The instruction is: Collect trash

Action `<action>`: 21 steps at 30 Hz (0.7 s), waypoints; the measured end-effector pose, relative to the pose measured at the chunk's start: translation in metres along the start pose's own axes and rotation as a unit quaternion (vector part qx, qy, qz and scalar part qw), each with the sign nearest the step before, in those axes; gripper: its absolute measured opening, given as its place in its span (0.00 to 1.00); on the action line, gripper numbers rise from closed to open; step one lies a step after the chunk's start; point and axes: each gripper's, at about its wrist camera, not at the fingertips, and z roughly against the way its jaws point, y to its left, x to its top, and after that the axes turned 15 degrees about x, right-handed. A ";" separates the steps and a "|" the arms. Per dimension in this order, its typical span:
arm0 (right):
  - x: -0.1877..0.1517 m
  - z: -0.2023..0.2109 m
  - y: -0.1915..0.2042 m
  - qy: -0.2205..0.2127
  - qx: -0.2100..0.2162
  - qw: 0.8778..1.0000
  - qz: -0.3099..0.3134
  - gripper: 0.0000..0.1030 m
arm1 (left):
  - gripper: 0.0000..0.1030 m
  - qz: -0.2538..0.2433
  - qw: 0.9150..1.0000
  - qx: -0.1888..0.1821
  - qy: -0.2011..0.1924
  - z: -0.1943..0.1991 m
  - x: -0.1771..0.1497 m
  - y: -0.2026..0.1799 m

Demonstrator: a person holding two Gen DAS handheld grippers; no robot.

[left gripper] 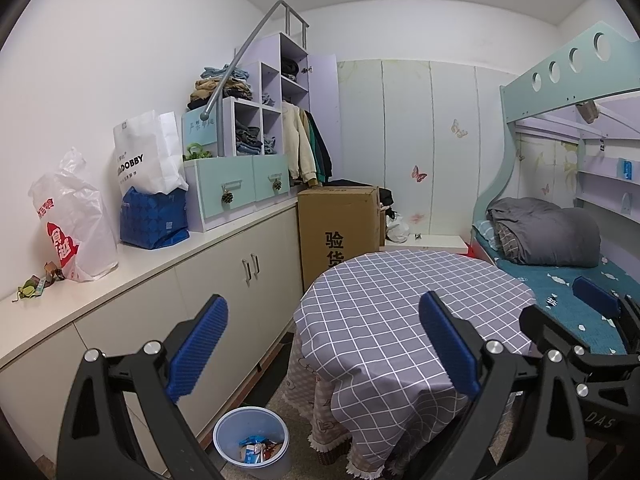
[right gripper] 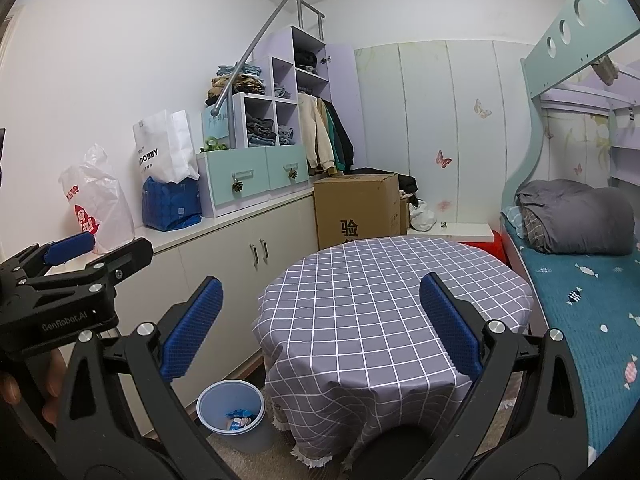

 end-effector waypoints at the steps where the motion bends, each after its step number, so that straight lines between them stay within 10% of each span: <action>1: 0.000 -0.001 -0.001 0.000 0.001 1.000 0.000 0.94 | 0.92 0.000 1.000 0.000 0.000 -0.001 0.001 0.000; 21: -0.004 -0.016 -0.009 0.007 0.011 1.000 -0.007 0.94 | 0.92 -0.009 1.000 0.003 0.012 -0.013 0.001 -0.002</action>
